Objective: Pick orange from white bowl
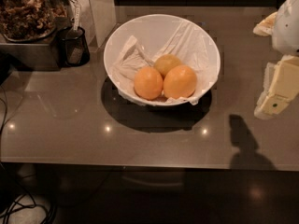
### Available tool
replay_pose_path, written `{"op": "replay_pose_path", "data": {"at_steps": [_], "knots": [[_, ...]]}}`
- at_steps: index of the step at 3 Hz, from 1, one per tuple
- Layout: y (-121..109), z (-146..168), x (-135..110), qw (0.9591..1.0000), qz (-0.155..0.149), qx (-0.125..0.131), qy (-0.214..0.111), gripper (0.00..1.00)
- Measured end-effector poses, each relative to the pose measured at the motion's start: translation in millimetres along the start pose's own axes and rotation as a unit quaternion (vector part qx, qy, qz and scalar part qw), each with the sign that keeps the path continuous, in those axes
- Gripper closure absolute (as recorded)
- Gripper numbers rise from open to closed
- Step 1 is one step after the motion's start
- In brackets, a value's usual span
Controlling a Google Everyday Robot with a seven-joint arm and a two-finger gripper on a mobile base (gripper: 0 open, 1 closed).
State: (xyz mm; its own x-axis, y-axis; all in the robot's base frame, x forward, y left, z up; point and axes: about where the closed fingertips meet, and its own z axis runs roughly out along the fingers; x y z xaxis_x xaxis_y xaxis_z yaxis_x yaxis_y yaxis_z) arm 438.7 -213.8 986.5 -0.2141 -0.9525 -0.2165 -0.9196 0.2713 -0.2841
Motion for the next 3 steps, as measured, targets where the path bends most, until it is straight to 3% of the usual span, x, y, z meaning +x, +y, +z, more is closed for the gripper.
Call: {"op": "replay_pose_path", "data": {"at_steps": [2,3], "knots": [[-7.3,5.6,-6.6,0.9999,0.005,-0.003,-0.013,0.00],[-37.4,35.7,-46.4,0.9973,0.007,-0.029,-0.068,0.00]]}}
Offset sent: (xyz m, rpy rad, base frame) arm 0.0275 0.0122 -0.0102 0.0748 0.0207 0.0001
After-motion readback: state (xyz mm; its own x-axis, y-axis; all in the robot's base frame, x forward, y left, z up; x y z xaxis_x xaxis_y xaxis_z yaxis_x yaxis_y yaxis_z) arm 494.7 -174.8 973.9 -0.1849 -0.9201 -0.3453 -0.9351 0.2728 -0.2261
